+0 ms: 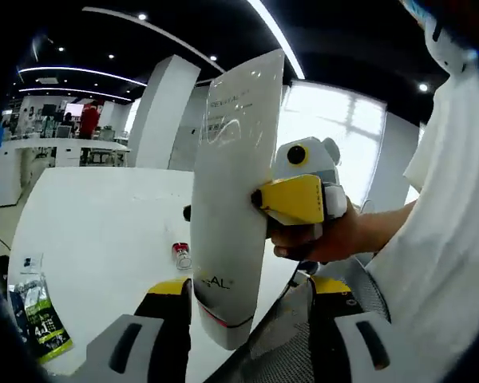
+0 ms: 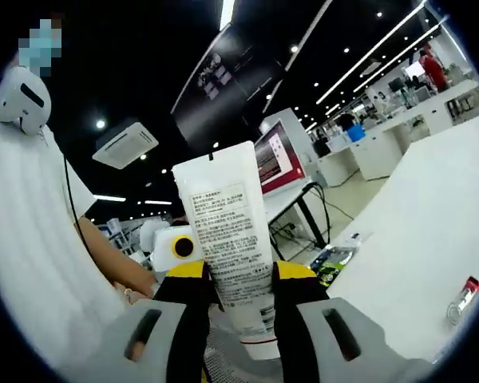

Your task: Arrange the skincare products in the storage area until every visible bottle or jar stands upright without overlapping.

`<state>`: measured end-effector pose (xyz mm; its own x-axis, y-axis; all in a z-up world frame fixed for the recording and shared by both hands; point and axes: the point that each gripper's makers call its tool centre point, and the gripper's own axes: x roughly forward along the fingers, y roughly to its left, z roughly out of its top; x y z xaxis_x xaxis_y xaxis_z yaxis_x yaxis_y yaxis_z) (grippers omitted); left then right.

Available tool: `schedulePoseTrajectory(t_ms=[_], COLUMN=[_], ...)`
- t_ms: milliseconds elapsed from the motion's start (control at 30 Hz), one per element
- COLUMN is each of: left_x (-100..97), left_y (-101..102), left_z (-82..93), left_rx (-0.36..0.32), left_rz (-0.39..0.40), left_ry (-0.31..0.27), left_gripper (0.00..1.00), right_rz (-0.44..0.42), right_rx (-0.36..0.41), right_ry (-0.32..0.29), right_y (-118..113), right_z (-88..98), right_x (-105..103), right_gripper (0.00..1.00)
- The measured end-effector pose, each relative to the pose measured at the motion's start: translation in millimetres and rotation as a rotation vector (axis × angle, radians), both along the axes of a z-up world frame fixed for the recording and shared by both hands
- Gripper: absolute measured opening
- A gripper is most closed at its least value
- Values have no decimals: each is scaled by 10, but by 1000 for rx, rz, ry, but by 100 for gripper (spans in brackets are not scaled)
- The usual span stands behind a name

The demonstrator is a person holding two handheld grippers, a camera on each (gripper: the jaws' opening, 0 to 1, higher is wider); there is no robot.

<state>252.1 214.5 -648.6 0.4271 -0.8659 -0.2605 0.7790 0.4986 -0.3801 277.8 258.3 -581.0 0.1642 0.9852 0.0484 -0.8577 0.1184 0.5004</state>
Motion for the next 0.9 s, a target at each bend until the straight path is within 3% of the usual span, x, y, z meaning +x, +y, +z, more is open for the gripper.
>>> schedulePoseTrajectory(t_ms=[300, 533, 733, 900], left_x=[-67, -171, -223, -258], left_y=[-32, -32, -56, -61], left_z=[80, 278, 230, 220], left_rx=[-75, -217, -195, -201], left_rz=[-47, -117, -137, -145], left_ry=[52, 130, 138, 185], left_gripper=[49, 43, 41, 38], right_rz=[141, 281, 321, 321], right_rx=[63, 82, 93, 87], right_ry=[73, 106, 119, 153], right_y=[12, 53, 81, 77], right_z=[66, 77, 70, 46], right_x=[-211, -410, -449, -444], right_gripper=[28, 28, 29, 29])
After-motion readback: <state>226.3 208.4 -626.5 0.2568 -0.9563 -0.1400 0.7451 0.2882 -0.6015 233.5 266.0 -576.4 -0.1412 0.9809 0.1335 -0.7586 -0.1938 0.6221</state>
